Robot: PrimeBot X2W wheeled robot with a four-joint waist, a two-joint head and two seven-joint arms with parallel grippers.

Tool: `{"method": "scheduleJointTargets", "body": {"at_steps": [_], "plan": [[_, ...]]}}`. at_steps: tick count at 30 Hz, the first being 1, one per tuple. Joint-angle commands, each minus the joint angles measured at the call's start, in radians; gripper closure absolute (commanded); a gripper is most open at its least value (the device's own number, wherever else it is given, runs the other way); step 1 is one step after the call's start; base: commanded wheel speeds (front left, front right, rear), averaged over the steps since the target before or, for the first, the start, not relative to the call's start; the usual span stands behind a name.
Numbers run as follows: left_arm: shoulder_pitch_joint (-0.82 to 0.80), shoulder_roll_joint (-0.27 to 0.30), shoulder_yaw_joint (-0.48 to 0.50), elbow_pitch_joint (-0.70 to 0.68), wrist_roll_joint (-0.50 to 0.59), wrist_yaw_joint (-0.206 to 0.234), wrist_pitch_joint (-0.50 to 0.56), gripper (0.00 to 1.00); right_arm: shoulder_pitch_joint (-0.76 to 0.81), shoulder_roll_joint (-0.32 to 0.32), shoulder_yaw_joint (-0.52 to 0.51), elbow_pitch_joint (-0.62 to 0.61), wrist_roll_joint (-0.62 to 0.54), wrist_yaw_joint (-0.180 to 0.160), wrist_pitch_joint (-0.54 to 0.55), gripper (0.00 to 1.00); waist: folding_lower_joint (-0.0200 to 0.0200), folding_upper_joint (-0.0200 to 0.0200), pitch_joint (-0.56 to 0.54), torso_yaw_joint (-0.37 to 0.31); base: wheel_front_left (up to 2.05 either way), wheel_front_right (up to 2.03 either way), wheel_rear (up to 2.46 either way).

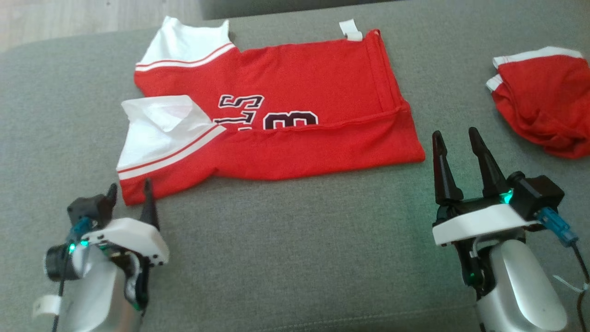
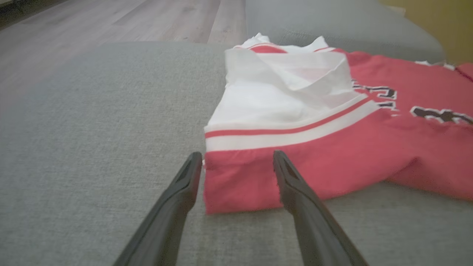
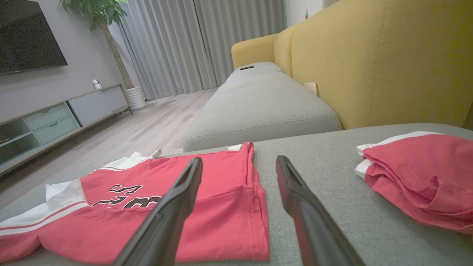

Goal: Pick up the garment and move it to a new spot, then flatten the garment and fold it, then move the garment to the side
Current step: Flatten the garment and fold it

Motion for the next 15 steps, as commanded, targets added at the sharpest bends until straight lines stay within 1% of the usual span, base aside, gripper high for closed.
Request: {"method": "scheduleJointTargets", "body": {"at_steps": [1, 3, 6, 13, 14, 15], "plan": [[-0.052, 0.042, 0.04, -0.01, 0.013, 0.008, -0.003, 0.0, -0.037, 0.009, 0.028, -0.039, -0.003, -0.001, 0.0, 0.0, 0.0001, 0.0, 0.009, -0.007, 0.0, 0.0, 0.0], [-0.077, 0.055, 0.038, 0.043, 0.021, 0.02, -0.001, 0.0, -0.039, 0.009, 0.031, -0.043, -0.002, -0.001, 0.004, 0.0, 0.0001, 0.0, 0.018, -0.012, 0.0, 0.0, 0.0], [-0.111, 0.068, 0.034, 0.104, 0.028, 0.026, -0.003, 0.0, -0.042, 0.009, 0.031, -0.048, -0.002, -0.001, 0.01, 0.0, 0.0001, 0.0, 0.029, -0.017, 0.0, 0.0, 0.0], [-0.176, 0.068, 0.003, 0.219, 0.034, -0.002, 0.006, 0.0, -0.046, 0.009, 0.018, -0.037, -0.013, -0.001, 0.038, 0.0, 0.0001, 0.0, 0.048, -0.013, 0.0, 0.0, 0.0], [-0.185, 0.066, -0.001, 0.233, 0.034, -0.008, 0.008, 0.14, -0.047, 0.009, 0.019, -0.034, -0.015, -0.001, 0.045, 0.0, 0.0001, 0.0, 0.05, -0.011, 0.0, 0.0, 0.0], [-0.194, 0.064, -0.006, 0.243, 0.034, -0.014, 0.007, 0.71, -0.047, 0.009, 0.017, -0.03, -0.017, -0.001, 0.05, 0.0, 0.0001, 0.0, 0.052, -0.008, 0.0, 0.0, 0.0]]}}
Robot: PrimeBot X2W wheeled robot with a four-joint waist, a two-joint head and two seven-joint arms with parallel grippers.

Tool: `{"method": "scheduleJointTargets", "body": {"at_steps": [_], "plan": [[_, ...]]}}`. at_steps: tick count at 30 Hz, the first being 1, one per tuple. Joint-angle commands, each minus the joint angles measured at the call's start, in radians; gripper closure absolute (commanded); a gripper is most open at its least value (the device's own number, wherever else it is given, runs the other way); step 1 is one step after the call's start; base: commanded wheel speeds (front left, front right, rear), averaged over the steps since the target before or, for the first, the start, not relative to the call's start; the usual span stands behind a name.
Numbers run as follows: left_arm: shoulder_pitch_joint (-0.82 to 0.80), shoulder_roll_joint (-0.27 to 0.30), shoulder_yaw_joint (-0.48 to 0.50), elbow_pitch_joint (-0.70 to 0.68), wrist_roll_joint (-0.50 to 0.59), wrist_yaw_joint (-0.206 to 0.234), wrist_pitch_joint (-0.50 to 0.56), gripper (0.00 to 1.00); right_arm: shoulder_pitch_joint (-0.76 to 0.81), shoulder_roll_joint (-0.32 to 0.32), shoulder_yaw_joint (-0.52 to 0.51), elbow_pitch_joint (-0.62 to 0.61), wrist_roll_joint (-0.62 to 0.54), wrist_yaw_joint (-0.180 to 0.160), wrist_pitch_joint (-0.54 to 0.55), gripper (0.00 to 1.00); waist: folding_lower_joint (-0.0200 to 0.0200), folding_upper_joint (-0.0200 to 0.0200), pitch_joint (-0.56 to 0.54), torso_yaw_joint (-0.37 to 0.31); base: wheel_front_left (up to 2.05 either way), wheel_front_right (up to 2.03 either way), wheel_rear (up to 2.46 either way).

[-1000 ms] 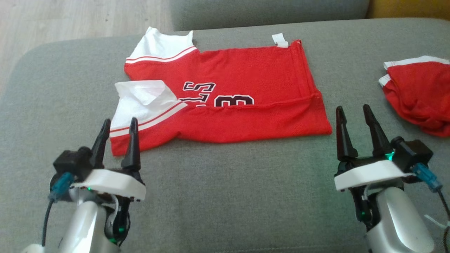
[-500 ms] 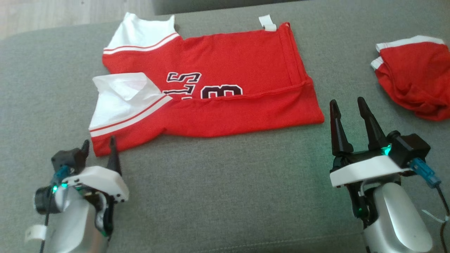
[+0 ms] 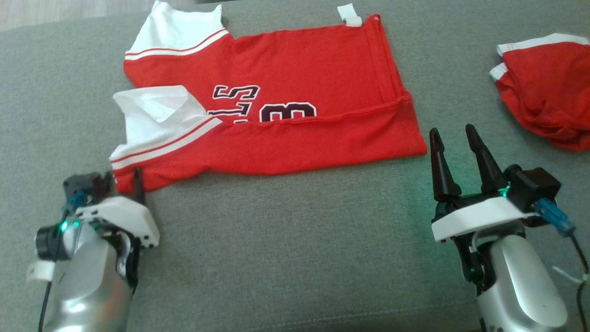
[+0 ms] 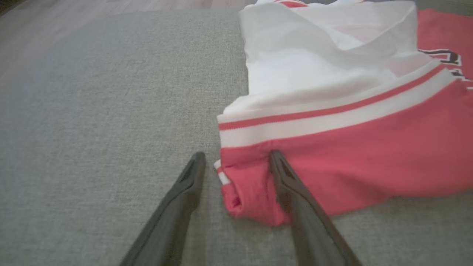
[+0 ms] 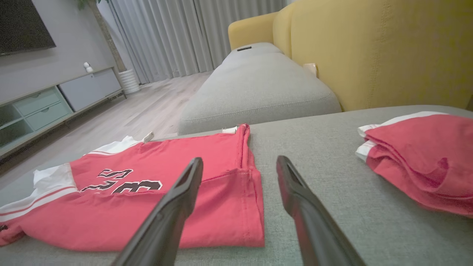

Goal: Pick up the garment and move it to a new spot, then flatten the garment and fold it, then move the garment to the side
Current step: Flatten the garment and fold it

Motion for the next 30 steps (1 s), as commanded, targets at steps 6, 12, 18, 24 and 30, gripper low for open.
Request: {"method": "scheduleJointTargets", "body": {"at_steps": [6, 12, 18, 24, 30], "plan": [[-0.077, 0.029, -0.014, -0.028, 0.025, -0.025, -0.015, 1.0, -0.043, 0.007, -0.02, 0.014, -0.033, -0.001, 0.05, 0.0, 0.0001, 0.0, 0.01, 0.029, 0.0, 0.0, 0.0], [-0.062, 0.04, -0.04, -0.2, 0.069, -0.036, -0.018, 1.0, -0.077, 0.007, -0.065, 0.09, -0.018, -0.001, 0.104, 0.0, 0.0001, 0.0, 0.01, 0.062, 0.0, 0.0, 0.0], [-0.037, 0.046, -0.056, -0.3, 0.094, -0.042, -0.019, 1.0, -0.126, 0.007, -0.074, 0.199, 0.033, -0.001, 0.152, 0.0, 0.0001, 0.0, 0.015, 0.083, 0.0, 0.0, 0.0], [-0.027, 0.038, -0.069, -0.338, 0.104, -0.048, -0.019, 1.0, -0.21, 0.007, -0.078, 0.38, 0.081, -0.001, 0.187, 0.0, 0.0001, 0.0, 0.022, 0.096, 0.0, 0.0, 0.0], [-0.019, 0.032, -0.078, -0.34, 0.105, -0.056, -0.019, 1.0, -0.29, 0.007, -0.001, 0.551, 0.054, -0.001, 0.178, 1.0, 0.0001, 0.0, 0.022, 0.104, 0.0, 0.0, 0.0]]}}
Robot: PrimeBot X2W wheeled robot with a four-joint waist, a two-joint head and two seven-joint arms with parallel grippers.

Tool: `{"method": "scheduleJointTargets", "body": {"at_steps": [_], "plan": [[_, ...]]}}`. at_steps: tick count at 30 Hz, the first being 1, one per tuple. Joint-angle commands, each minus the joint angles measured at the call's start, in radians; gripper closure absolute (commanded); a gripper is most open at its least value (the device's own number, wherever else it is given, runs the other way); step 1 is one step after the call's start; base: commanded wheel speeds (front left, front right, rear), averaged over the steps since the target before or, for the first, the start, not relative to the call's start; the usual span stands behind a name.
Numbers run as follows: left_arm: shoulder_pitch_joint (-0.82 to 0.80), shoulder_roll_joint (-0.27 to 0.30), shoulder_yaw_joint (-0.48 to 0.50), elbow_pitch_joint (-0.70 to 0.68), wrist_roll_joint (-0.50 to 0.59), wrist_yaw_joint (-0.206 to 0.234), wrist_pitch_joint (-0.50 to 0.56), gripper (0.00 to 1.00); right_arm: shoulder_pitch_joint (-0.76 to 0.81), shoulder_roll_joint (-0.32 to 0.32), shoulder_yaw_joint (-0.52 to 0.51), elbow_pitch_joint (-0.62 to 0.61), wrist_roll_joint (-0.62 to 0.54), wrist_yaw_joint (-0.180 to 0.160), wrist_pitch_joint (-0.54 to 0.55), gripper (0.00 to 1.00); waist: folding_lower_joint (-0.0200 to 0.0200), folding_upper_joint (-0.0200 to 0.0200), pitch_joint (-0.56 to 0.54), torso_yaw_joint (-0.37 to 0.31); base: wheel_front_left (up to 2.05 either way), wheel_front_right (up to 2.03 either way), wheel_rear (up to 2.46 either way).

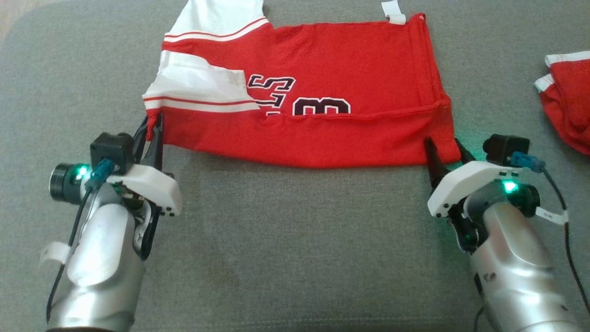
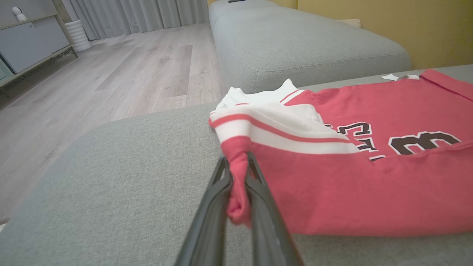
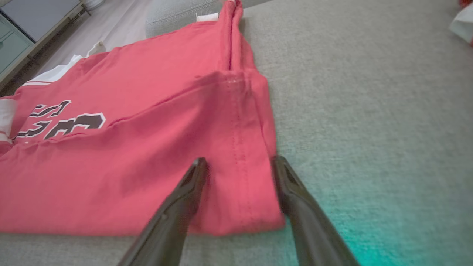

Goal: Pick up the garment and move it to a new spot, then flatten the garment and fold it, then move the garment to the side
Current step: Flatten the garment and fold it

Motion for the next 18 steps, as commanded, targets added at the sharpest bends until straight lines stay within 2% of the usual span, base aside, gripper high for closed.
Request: {"method": "scheduleJointTargets", "body": {"at_steps": [1, 9, 18], "plan": [[-0.01, 0.027, 0.034, -0.025, 0.005, -0.002, -0.012, 1.0, -0.002, 0.011, 0.038, 0.013, -0.014, -0.001, -0.006, 1.0, 0.0, 0.0, -0.002, 0.0, 0.0, 0.0, 0.0], [0.019, 0.039, 0.046, 0.001, -0.003, 0.001, -0.012, 1.0, -0.027, 0.011, -0.028, 0.07, -0.132, -0.001, -0.104, 1.0, 0.0, 0.0, -0.036, -0.013, 0.0, 0.0, 0.0], [0.073, 0.042, 0.061, 0.016, -0.021, 0.007, -0.012, 1.0, 0.021, 0.011, -0.091, 0.036, -0.182, -0.001, -0.142, 1.0, 0.0, 0.0, -0.094, -0.03, 0.0, 0.0, 0.0]]}}
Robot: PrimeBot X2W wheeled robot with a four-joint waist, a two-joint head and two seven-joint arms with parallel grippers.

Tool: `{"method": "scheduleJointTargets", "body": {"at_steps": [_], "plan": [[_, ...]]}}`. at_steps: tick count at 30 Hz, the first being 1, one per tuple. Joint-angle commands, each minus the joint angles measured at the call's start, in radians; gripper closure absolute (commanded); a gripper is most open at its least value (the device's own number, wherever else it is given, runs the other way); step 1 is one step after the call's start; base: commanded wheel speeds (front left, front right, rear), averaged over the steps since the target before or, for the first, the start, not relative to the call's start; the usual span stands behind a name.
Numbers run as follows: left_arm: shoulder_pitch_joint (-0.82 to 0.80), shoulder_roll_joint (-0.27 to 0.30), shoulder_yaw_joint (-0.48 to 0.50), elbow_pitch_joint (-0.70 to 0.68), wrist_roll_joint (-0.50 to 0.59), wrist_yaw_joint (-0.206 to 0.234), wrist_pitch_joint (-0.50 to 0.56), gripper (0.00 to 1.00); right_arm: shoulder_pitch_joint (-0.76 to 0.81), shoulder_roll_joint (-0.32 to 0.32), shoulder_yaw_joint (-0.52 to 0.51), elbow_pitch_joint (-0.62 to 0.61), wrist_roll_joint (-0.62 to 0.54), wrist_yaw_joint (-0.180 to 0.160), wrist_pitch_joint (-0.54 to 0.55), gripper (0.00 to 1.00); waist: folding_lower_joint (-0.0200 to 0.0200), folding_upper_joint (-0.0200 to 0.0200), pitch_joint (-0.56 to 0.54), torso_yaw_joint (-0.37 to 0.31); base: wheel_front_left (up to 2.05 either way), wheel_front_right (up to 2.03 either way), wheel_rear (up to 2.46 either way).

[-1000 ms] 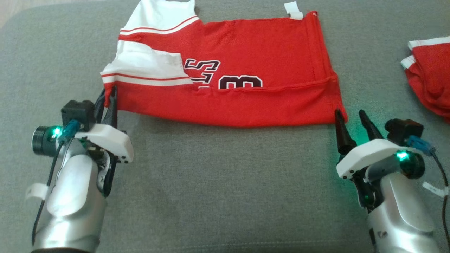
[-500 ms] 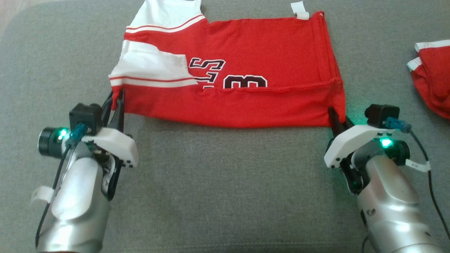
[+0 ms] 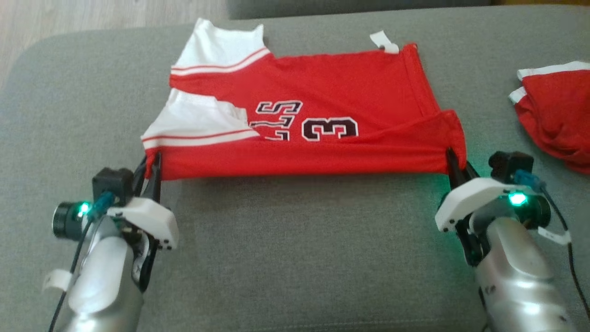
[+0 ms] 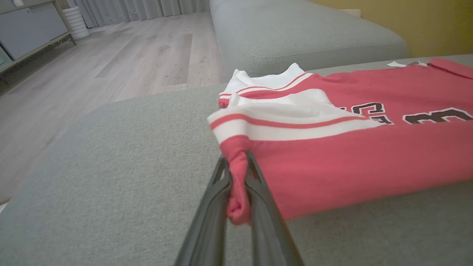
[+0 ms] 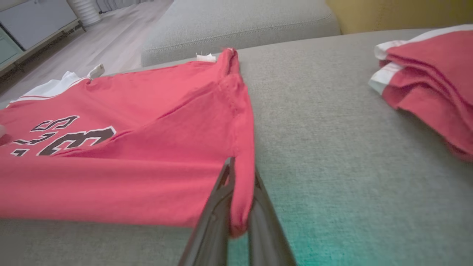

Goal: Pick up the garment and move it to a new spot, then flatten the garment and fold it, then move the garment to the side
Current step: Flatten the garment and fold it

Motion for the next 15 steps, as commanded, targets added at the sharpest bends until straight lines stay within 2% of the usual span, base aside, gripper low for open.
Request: {"method": "scheduleJointTargets", "body": {"at_steps": [1, 15], "plan": [[-0.011, 0.04, 0.042, -0.025, -0.011, 0.005, -0.012, 1.0, 0.012, 0.001, 0.009, -0.037, 0.0, -0.001, -0.01, 1.0, 0.0, 0.0, -0.017, -0.004, 0.0, 0.0, 0.0], [0.123, 0.019, 0.034, -0.029, -0.045, -0.008, -0.012, 1.0, 0.184, 0.001, -0.015, -0.189, 0.029, -0.001, 0.111, 1.0, 0.0, 0.0, -0.115, 0.006, 0.0, 0.0, 0.0]]}}
